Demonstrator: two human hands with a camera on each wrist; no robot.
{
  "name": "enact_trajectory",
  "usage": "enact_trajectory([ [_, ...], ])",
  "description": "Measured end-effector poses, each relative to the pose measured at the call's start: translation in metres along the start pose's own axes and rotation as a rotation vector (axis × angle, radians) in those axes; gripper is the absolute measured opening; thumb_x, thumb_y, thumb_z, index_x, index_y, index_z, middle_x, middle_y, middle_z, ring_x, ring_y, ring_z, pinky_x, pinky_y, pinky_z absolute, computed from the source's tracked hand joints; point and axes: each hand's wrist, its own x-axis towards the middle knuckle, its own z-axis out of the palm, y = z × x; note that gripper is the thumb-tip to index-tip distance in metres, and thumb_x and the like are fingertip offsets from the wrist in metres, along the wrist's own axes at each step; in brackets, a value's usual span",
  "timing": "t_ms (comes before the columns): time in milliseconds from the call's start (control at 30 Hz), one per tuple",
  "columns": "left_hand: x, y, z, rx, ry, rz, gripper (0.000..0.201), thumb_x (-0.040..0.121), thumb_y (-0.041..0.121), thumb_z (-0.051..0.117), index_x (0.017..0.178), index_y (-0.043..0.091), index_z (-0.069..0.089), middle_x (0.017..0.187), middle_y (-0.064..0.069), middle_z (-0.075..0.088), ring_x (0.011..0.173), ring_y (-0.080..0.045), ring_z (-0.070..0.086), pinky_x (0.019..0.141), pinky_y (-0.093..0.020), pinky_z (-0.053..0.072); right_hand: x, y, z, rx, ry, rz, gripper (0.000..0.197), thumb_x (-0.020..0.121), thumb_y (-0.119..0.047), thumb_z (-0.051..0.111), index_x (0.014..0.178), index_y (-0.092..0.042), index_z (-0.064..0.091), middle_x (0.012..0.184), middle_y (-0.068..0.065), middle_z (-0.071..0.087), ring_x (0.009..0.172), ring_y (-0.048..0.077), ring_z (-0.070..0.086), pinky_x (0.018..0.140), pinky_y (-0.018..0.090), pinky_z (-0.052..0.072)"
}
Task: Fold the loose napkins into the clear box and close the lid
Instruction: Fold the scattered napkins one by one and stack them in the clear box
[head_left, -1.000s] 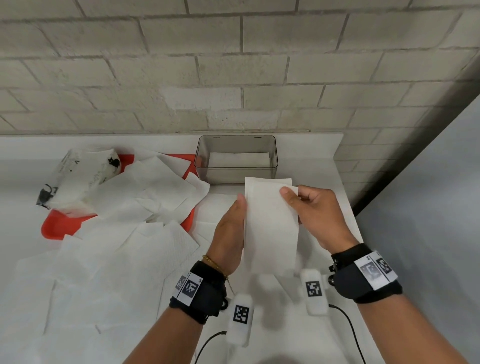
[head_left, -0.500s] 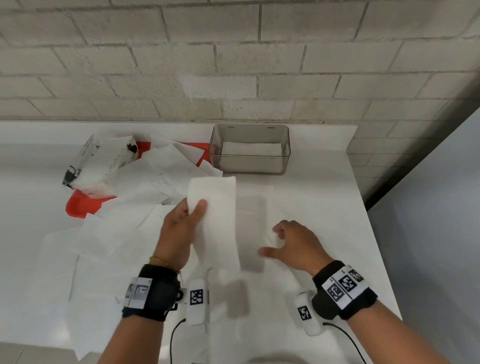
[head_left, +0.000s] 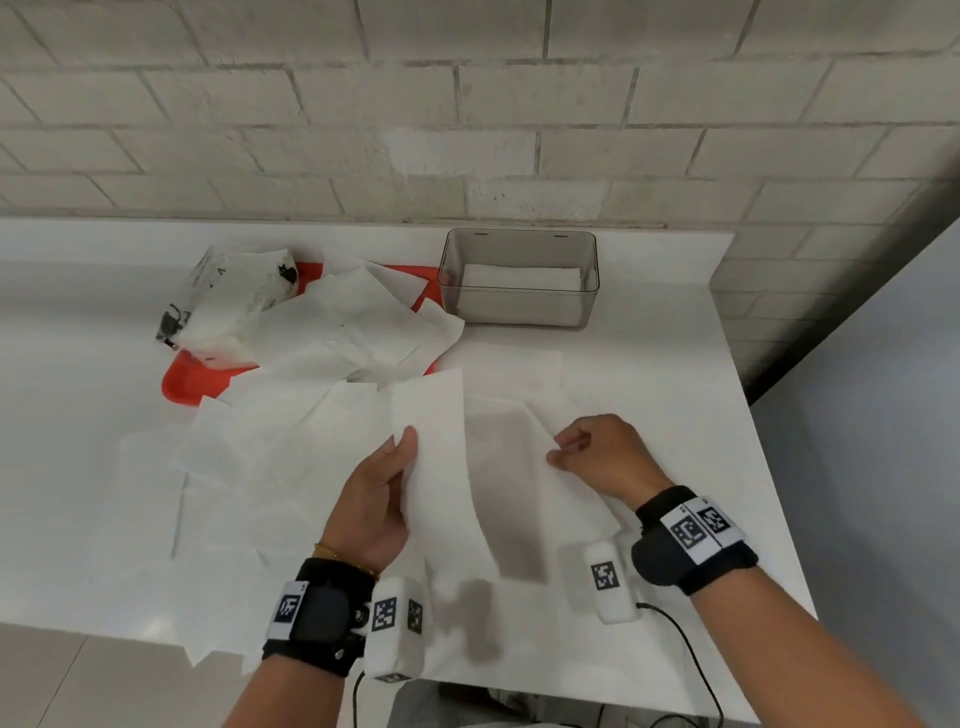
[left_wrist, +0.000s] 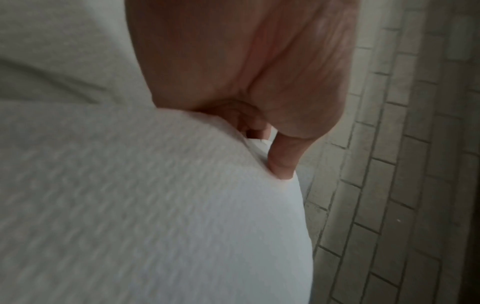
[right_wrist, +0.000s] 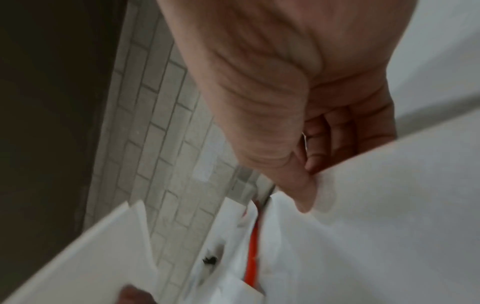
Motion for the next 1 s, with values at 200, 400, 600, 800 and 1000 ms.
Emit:
enact_trajectory([
  [200, 0.007, -0.015, 0.03, -0.111, -0.148, -0.104, 0.044, 0.099, 0.033, 0.055, 0.131, 0.006, 0.067, 0.126, -0.012, 0.072, 0.11, -0.024, 0.073, 0.08, -0.036, 0.062, -0.03, -0.031, -0.026, 0.404, 0.101, -0.153, 0.011, 0.083, -0.03, 0.086, 0.09, -0.027, 0.078, 0.079, -0.012, 0.068, 0.073, 0.004, 0.064, 0.072, 0.02, 0.051],
  [400, 0.034, -0.023, 0.055, -0.046, -0.228, -0.093, 0.059, 0.108, 0.039, 0.052, 0.153, 0.002, 0.043, 0.157, -0.026, 0.043, 0.147, -0.04, 0.041, 0.127, -0.056, 0.023, -0.051, -0.055, -0.027, 0.524, -0.07, -0.216, 0.007, 0.088, -0.026, 0.082, 0.089, -0.026, 0.075, 0.086, -0.012, 0.072, 0.071, 0.005, 0.064, 0.07, 0.023, 0.047],
  [600, 0.042, -0.017, 0.058, 0.086, -0.245, -0.065, 0.056, 0.111, 0.036, 0.046, 0.149, -0.004, 0.044, 0.153, -0.032, 0.045, 0.144, -0.049, 0.041, 0.121, -0.062, 0.03, -0.057, -0.043, -0.032, 0.516, -0.168, -0.206, 0.017, 0.09, -0.022, 0.08, 0.1, -0.01, 0.074, 0.104, 0.001, 0.078, 0.087, 0.016, 0.069, 0.08, 0.032, 0.059],
  [800, 0.05, -0.001, 0.033, 0.076, -0.185, 0.021, 0.043, 0.104, 0.025, 0.054, 0.145, 0.014, 0.057, 0.148, -0.016, 0.058, 0.136, -0.031, 0.057, 0.115, -0.048, 0.045, -0.06, 0.015, -0.026, -0.038, -0.222, -0.121, 0.052, 0.063, -0.053, 0.095, 0.108, -0.038, 0.074, 0.109, -0.019, 0.073, 0.096, 0.003, 0.068, 0.086, 0.024, 0.056],
  [1000, 0.053, 0.015, 0.011, 0.127, -0.161, 0.08, 0.046, 0.097, 0.024, 0.062, 0.143, 0.019, 0.06, 0.145, -0.013, 0.061, 0.121, -0.025, 0.064, 0.101, -0.037, 0.057, -0.064, 0.043, -0.003, -0.335, -0.176, -0.116, 0.077, 0.062, -0.048, 0.096, 0.128, -0.039, 0.06, 0.117, -0.017, 0.056, 0.101, 0.001, 0.052, 0.091, 0.018, 0.045],
])
